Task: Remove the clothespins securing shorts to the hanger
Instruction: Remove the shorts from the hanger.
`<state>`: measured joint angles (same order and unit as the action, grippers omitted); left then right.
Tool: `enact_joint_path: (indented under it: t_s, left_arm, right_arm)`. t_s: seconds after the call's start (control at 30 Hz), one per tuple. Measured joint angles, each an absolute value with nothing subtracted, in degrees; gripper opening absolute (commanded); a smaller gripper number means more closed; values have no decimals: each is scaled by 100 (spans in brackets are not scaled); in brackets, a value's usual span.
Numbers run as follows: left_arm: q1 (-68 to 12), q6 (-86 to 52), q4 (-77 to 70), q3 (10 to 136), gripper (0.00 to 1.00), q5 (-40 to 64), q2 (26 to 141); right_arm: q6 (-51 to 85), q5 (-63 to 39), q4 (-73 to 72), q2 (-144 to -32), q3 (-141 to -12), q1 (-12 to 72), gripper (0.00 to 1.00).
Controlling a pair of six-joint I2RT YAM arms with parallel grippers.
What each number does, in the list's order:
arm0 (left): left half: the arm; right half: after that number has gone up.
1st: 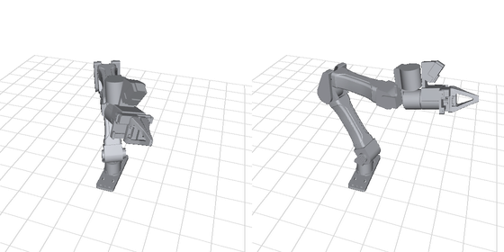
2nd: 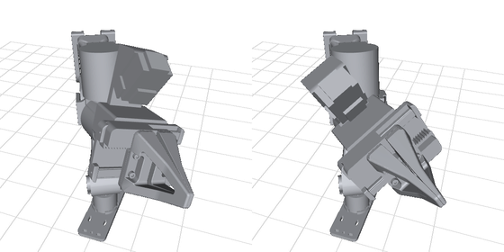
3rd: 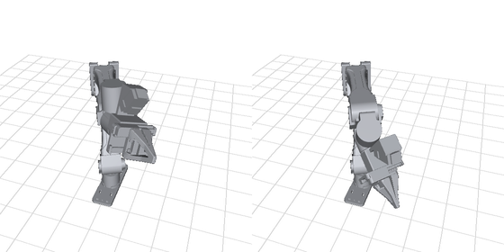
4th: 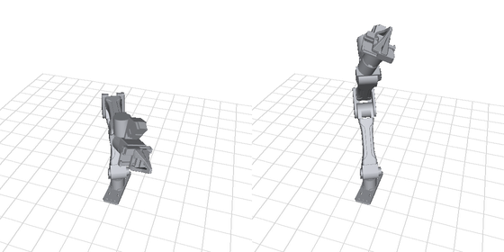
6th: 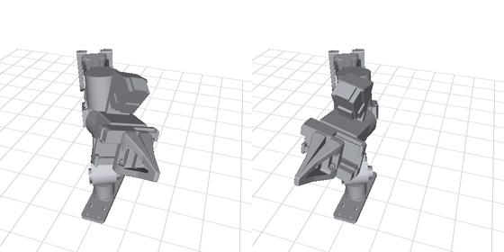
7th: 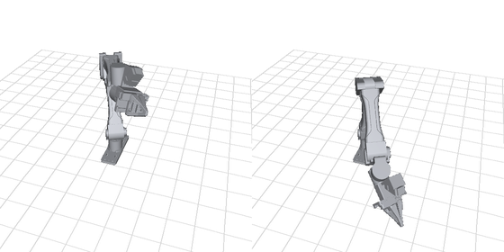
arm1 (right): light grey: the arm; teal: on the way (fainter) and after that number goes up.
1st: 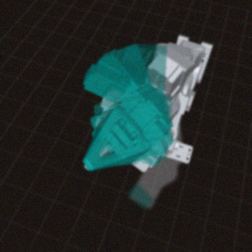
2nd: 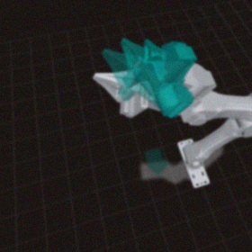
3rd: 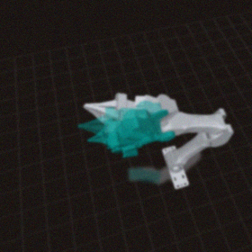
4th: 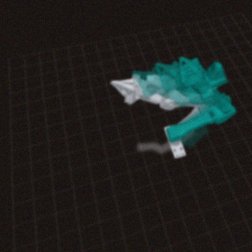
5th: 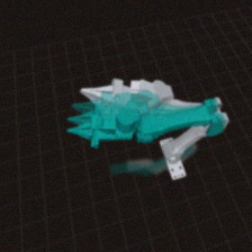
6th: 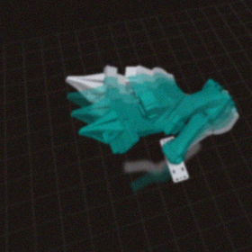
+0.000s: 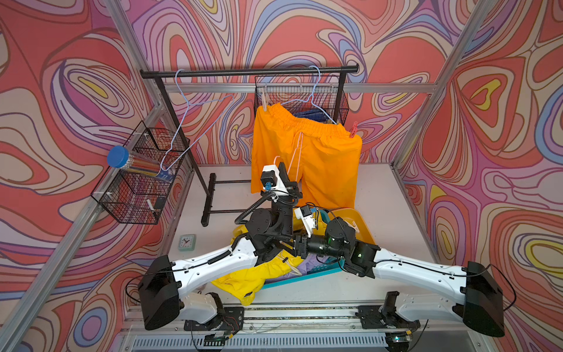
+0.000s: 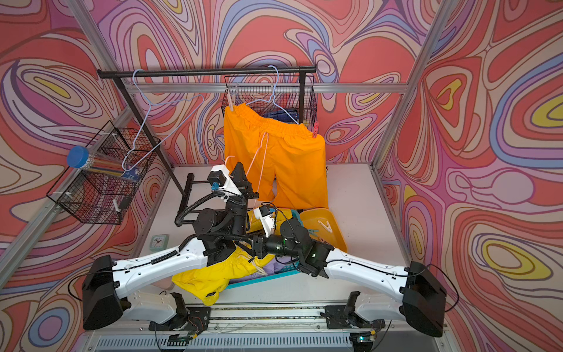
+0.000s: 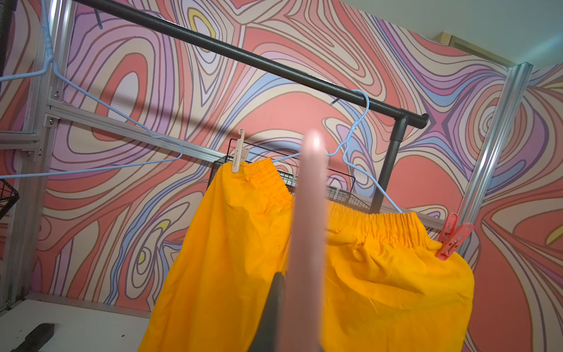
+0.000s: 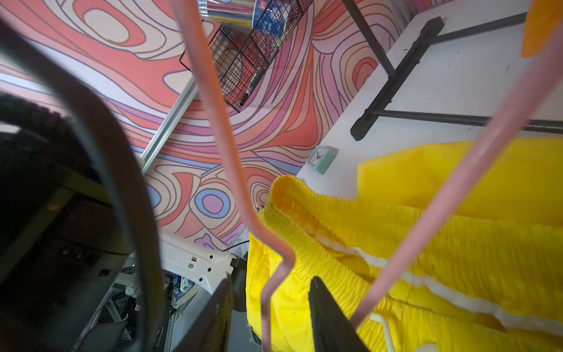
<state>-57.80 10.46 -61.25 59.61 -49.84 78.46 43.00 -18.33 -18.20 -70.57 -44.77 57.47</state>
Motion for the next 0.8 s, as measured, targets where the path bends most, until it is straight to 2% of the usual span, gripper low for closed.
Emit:
enact_joint_path:
  t_s: [0.1, 0.43, 0.53, 0.8]
  left_arm:
    - [-5780, 1035, -6173, 5961, 0, -5004, 7848]
    - [-5776, 840, -6189, 5854, 0, -4987, 7778]
    - [-5776, 687, -6128, 5734, 0, -4906, 7605]
    - [-5771, 91, -5389, 5286, 16, -4460, 6694]
  right_arm:
    - [4296, -1848, -1927, -7061, -4484, 5747, 37]
    - [4294, -1848, -1981, -7185, -4504, 5749, 3]
    - [4285, -1881, -1973, -7185, -4501, 5756, 0]
    - [4187, -1966, -1975, -7153, -4504, 5822, 0]
